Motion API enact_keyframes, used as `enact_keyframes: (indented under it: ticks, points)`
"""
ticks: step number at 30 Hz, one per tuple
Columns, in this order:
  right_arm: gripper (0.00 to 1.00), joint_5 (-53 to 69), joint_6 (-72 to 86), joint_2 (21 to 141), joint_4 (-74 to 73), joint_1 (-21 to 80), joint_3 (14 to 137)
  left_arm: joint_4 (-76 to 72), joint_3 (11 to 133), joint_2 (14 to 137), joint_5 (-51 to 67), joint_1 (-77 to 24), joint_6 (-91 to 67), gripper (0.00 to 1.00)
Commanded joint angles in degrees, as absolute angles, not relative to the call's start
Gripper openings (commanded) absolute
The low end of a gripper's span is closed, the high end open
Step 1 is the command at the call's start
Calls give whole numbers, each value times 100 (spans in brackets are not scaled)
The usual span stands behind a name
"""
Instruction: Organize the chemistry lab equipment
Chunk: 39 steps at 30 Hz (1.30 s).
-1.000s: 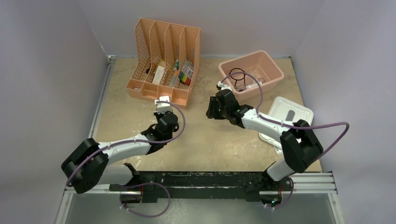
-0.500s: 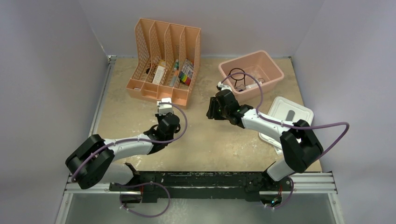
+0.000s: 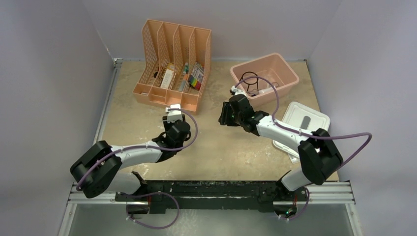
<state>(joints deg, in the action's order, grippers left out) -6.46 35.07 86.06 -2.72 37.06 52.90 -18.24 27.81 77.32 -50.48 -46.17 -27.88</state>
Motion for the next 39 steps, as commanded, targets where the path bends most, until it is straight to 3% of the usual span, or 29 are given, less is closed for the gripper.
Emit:
enact_keyframes:
  ticks: [1, 4, 9, 16, 20, 24, 31, 34, 36, 39]
  points:
    - [47, -714, 3486, 8337, -214, 3691, 5231, -1618, 3111, 7326, -5291, -4634, -2999, 48]
    - [47, -683, 3459, 8285, -219, 3687, 5241, -1227, 3378, 7065, -5238, -4627, -3078, 61]
    - [47, -782, 3411, 8111, -264, 3686, 5239, -587, 3854, 6623, -5176, -4627, -3177, 71]
    - [48, -1476, 3286, 7814, -792, 3679, 5439, 508, 4782, 6417, -5116, -4605, -3315, 71]
    - [53, -2393, 3237, 7498, -1484, 3585, 5616, 738, 5324, 6437, -4380, -4601, -3153, 70]
    - [63, -2631, 3117, 7095, -1831, 2972, 5368, 873, 5875, 6563, -3118, -4602, -2944, 70]
    - [64, -3166, 3528, 7026, -2891, 1736, 5400, 895, 6436, 6857, -2116, -4598, -2821, 71]
    - [58, -2775, 3601, 7387, -3037, 1051, 5469, 894, 6503, 6999, -1940, -4597, -2846, 71]
    - [46, -2477, 3632, 7713, -3089, 679, 5523, 888, 6530, 7075, -1893, -4597, -2860, 71]
    - [37, -2501, 3774, 8342, -3313, 486, 5685, 879, 6522, 7126, -1808, -4604, -2861, 71]
